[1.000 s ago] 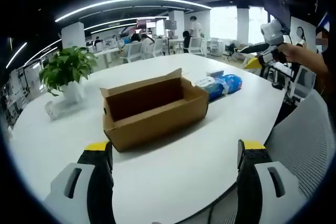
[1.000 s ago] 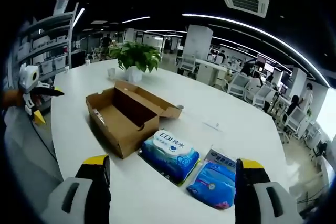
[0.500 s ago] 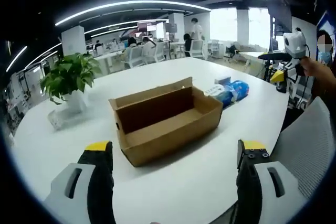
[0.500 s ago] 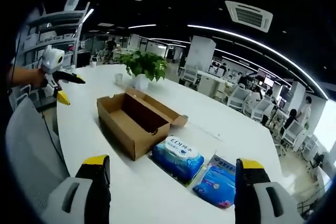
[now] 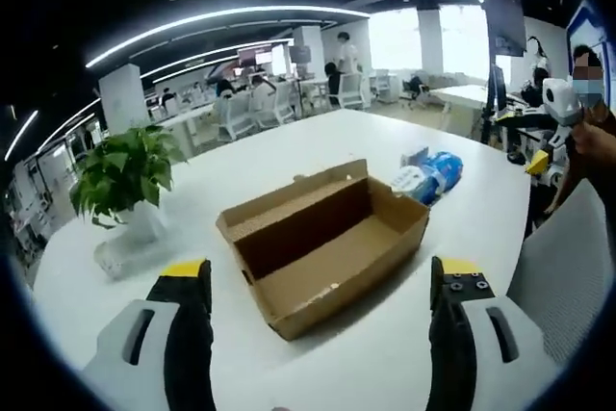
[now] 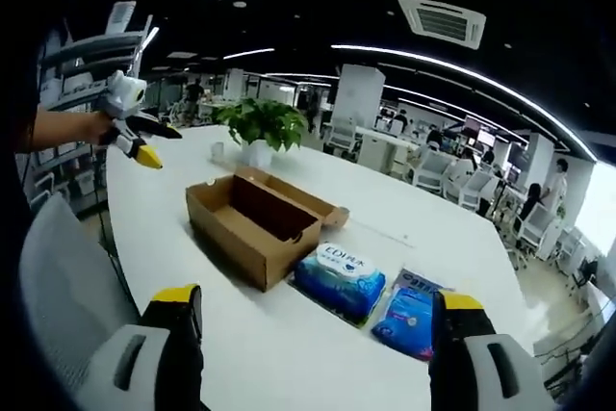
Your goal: Operate the shoe box by opening the lid, removing the specified soft item, and placing it in the target area until the item is outside and the box remains undamaged.
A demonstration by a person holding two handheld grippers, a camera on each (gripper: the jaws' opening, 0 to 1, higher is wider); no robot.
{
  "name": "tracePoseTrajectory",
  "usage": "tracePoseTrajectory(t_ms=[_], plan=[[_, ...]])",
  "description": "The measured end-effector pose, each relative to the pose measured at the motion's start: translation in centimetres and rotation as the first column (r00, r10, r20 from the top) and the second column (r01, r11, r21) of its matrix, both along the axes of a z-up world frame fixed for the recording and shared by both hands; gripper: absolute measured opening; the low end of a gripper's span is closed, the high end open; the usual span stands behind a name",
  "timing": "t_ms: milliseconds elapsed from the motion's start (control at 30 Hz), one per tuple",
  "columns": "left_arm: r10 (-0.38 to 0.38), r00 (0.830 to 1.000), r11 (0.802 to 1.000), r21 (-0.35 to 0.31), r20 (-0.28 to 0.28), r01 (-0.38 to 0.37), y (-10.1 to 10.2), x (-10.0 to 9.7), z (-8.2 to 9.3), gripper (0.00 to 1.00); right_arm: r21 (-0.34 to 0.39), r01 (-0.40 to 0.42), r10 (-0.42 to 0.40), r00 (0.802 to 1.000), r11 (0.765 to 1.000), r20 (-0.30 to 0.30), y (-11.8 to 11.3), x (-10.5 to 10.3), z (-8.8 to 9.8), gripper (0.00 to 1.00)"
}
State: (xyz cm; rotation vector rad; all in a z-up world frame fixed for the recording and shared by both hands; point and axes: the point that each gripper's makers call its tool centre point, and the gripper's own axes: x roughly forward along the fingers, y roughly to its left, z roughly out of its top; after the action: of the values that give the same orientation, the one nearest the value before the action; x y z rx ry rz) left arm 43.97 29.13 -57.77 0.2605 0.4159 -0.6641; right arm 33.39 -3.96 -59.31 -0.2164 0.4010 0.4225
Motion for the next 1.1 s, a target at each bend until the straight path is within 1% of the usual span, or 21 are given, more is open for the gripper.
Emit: tracePoseTrajectory(t_ms=[33,167,300,367,433,533,600,767,800,833,900,1000,1033,1067,1100], plan=[[-0.006,1.000,1.000,-0.001,0.000,0.006,-0.1,0.2,0.2,0.91,0.023,0.004,-0.004,1.000,1.000,0.000,0.3,-0.3,0.3,0.99],[-0.032,0.999,0.999,0.015,0.011,0.032,-0.2,1.4,1.1,0.90,0.002,0.009,-0.009,1.000,1.000,0.008,0.3,-0.8,0.5,0.99],[-0.061,0.998,0.998,0.026,0.007,0.061,-0.6,2.2,1.6,0.87,0.005,0.014,-0.014,1.000,1.000,0.012,0.5,-1.4,0.8,0.99],[-0.077,0.997,0.996,0.049,0.000,0.077,-0.7,2.6,1.4,0.87,0.000,0.021,-0.021,1.000,1.000,0.007,0.4,-1.6,0.7,0.99],[-0.104,0.995,0.991,0.087,-0.012,0.104,-0.9,3.0,1.1,0.84,0.004,0.025,-0.025,1.000,1.000,0.005,0.4,-1.9,0.7,0.98],[-0.138,0.990,0.984,0.113,-0.030,0.140,-1.5,3.5,0.5,0.82,0.015,0.028,-0.027,1.000,1.000,-0.002,0.8,-2.5,0.5,0.98],[-0.162,0.985,0.978,0.127,-0.051,0.167,-1.9,3.5,0.0,0.78,0.022,0.035,-0.035,0.999,0.999,-0.008,0.9,-2.8,0.4,0.97],[-0.214,0.971,0.957,0.178,-0.105,0.230,-2.5,4.2,-1.7,0.72,0.038,0.049,-0.048,0.999,0.998,-0.026,1.3,-3.5,0.1,0.97],[-0.225,0.965,0.949,0.192,-0.132,0.248,-2.6,4.4,-2.3,0.71,0.040,0.050,-0.048,0.998,0.998,-0.029,1.4,-3.7,0.0,0.96],[-0.230,0.963,0.947,0.199,-0.139,0.254,-2.8,4.6,-2.6,0.70,0.038,0.051,-0.050,0.998,0.998,-0.032,1.5,-3.8,0.0,0.96],[-0.254,0.954,0.932,0.225,-0.158,0.285,-3.1,4.9,-3.3,0.70,0.030,0.049,-0.048,0.998,0.998,-0.040,1.7,-4.1,-0.3,0.96],[-0.281,0.944,0.910,0.265,-0.170,0.319,-3.7,5.6,-4.0,0.67,0.058,0.047,-0.043,0.997,0.997,-0.071,2.0,-4.5,-0.8,0.96],[-0.288,0.941,0.906,0.268,-0.176,0.327,-3.9,5.8,-4.1,0.65,0.058,0.048,-0.043,0.996,0.997,-0.074,1.9,-4.5,-0.9,0.96],[-0.303,0.934,0.899,0.269,-0.189,0.346,-4.2,5.9,-4.3,0.64,0.059,0.048,-0.043,0.996,0.997,-0.079,2.0,-4.6,-0.9,0.96],[-0.305,0.933,0.898,0.270,-0.192,0.349,-4.3,6.0,-4.3,0.64,0.059,0.048,-0.043,0.996,0.997,-0.083,2.0,-4.7,-1.0,0.96]])
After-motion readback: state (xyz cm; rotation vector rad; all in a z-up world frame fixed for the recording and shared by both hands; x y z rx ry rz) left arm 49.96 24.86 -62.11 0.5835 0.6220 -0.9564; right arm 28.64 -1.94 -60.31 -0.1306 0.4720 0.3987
